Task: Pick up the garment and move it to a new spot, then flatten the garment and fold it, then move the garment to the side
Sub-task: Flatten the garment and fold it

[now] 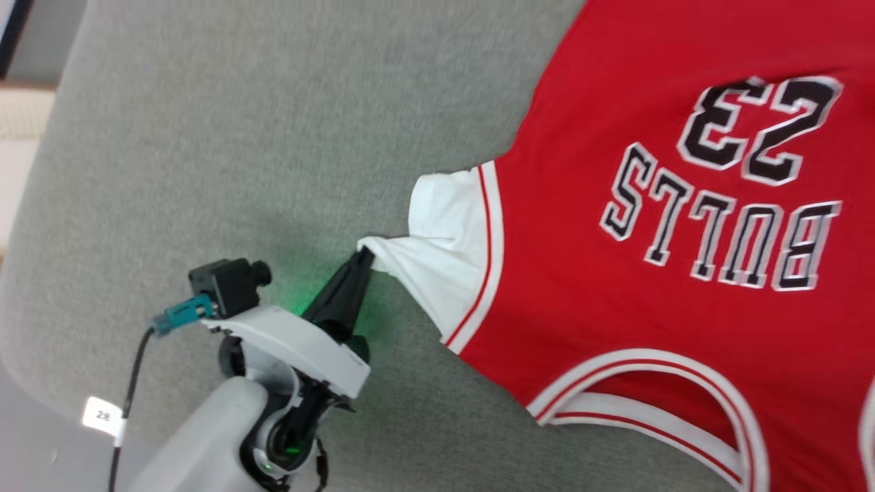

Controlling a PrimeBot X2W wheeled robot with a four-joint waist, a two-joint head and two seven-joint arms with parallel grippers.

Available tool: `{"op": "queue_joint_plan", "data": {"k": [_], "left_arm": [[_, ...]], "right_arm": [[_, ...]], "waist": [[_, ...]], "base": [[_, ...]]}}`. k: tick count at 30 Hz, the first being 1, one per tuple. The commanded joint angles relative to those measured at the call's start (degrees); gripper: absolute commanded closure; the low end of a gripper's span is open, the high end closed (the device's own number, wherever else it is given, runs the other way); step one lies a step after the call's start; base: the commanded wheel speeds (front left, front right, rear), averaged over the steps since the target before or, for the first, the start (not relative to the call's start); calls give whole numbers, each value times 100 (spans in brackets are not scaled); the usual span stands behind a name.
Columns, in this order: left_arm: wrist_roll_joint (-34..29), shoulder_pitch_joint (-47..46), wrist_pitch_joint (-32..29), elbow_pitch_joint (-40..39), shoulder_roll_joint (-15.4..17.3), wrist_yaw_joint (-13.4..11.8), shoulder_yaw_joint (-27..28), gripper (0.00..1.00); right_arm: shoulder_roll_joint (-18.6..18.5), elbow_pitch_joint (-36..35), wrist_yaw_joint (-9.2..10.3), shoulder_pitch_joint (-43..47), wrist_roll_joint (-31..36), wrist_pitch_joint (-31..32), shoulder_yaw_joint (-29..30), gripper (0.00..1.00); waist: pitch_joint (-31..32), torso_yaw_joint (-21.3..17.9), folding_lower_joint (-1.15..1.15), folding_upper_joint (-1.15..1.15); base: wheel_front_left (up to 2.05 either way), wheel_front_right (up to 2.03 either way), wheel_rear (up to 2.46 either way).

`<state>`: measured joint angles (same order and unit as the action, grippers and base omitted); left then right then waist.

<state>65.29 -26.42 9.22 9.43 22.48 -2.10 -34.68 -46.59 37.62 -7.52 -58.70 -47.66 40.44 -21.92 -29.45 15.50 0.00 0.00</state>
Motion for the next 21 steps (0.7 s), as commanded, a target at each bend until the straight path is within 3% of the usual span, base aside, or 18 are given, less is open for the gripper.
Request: {"op": "queue_joint_plan", "data": {"k": [1,12,21], "left_arm": [[-14,47,-33,37,79,-47,28,100],[15,465,-125,-117,470,-303,88,100],[-21,598,-193,-463,673,-534,147,100]], "right_arm": [[-80,-238,6,566,-240,15,-108,100],[-712,-2617,6,3515,-1205,105,65,100],[-632,-3973,6,5386,-1337,402,369,100]], "waist": [[656,-473,0,0],[1257,-1298,0,0],[1173,-1604,0,0]], "base": [[0,0,0],[0,0,0],[0,0,0]]}}
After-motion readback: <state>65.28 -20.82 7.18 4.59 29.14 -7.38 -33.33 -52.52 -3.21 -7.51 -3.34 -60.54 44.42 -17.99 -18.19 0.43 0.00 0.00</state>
